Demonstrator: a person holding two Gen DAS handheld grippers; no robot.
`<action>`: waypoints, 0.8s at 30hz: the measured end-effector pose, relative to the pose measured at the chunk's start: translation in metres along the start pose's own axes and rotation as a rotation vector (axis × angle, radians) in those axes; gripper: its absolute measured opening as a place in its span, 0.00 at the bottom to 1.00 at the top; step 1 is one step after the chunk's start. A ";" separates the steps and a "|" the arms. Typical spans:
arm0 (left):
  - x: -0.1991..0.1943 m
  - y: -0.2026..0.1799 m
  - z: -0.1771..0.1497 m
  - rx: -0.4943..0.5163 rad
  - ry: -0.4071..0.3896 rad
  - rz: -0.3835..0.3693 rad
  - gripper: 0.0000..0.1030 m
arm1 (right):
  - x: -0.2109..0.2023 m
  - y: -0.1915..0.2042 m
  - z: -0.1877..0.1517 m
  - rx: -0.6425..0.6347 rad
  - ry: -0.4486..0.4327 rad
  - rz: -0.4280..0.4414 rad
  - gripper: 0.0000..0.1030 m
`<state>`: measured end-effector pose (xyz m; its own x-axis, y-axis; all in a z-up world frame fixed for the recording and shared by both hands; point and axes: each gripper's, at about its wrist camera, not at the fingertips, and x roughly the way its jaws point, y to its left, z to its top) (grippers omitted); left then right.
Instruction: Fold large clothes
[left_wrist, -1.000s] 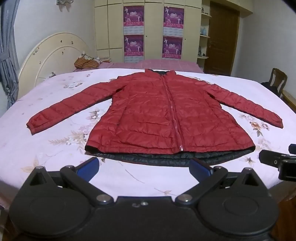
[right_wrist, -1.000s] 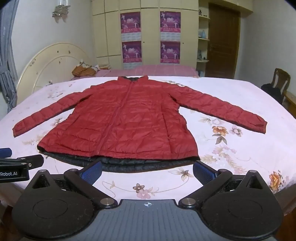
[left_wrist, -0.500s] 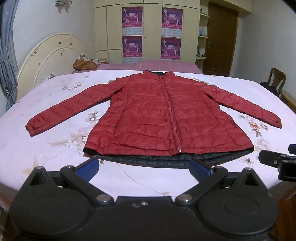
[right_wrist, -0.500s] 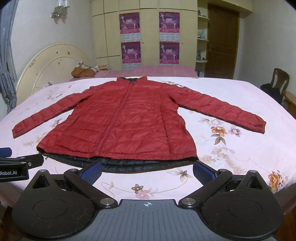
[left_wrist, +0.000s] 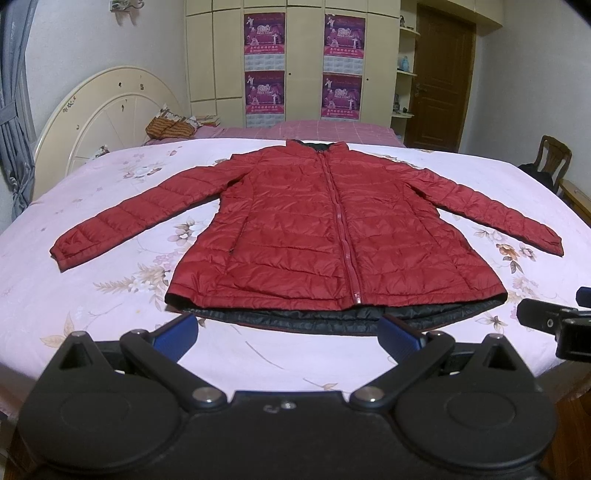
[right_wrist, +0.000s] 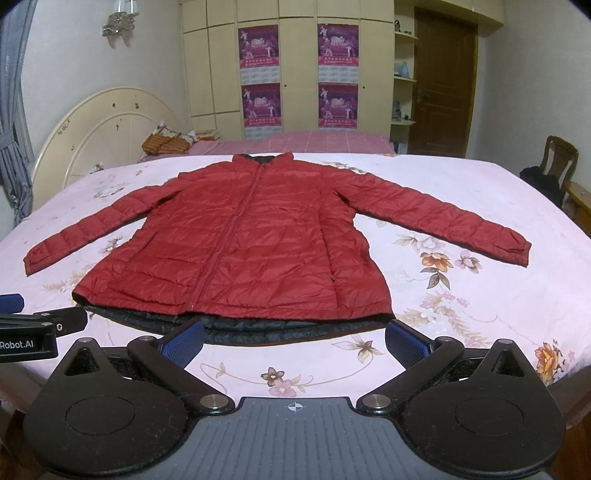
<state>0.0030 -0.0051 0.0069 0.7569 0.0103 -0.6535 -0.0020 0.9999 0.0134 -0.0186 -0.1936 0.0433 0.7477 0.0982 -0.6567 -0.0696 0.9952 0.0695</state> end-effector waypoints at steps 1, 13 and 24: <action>0.000 0.000 0.000 0.000 0.001 0.001 1.00 | 0.000 0.000 0.000 0.000 0.000 0.000 1.00; -0.001 0.002 -0.001 0.004 0.000 -0.001 1.00 | 0.000 -0.002 0.001 0.002 0.000 0.001 1.00; -0.001 0.001 -0.001 0.003 0.001 -0.002 1.00 | 0.001 -0.002 0.001 0.002 0.000 0.003 1.00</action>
<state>0.0021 -0.0044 0.0069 0.7564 0.0087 -0.6541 0.0012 0.9999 0.0148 -0.0175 -0.1957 0.0433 0.7475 0.1008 -0.6566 -0.0700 0.9949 0.0730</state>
